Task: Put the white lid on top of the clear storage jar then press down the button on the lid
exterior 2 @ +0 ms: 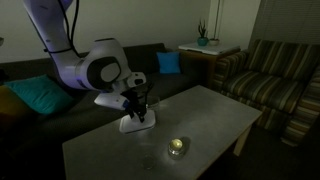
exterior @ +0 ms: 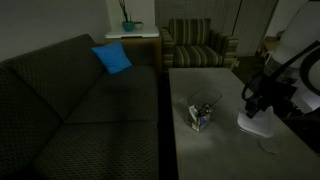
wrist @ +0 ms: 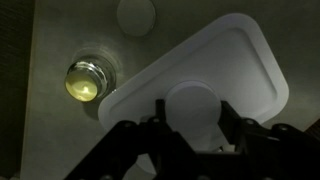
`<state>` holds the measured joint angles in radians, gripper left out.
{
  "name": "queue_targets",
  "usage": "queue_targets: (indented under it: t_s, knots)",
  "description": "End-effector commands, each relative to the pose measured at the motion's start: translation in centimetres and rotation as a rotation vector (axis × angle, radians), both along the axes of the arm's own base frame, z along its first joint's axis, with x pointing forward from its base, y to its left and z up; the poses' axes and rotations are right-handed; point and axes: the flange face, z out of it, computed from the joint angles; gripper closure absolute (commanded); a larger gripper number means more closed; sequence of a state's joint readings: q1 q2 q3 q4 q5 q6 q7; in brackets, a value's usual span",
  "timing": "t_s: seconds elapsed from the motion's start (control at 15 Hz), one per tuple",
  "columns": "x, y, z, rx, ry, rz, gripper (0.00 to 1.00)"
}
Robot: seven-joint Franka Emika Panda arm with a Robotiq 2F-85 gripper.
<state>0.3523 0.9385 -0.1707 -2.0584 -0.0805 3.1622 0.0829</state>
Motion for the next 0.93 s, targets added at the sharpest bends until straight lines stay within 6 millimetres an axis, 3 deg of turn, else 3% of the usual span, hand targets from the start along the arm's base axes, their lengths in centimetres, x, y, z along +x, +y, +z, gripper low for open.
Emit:
queue_targets:
  t_s: [0.0, 0.4, 0.87]
  knots:
    - [0.5, 0.2, 4.6, 0.020, -0.064, 0.003, 0.71]
    - [4.2, 3.2, 9.1, 0.103, -0.155, 0.021, 0.71]
    - [8.1, 7.8, 10.2, 0.171, -0.140, 0.059, 0.71]
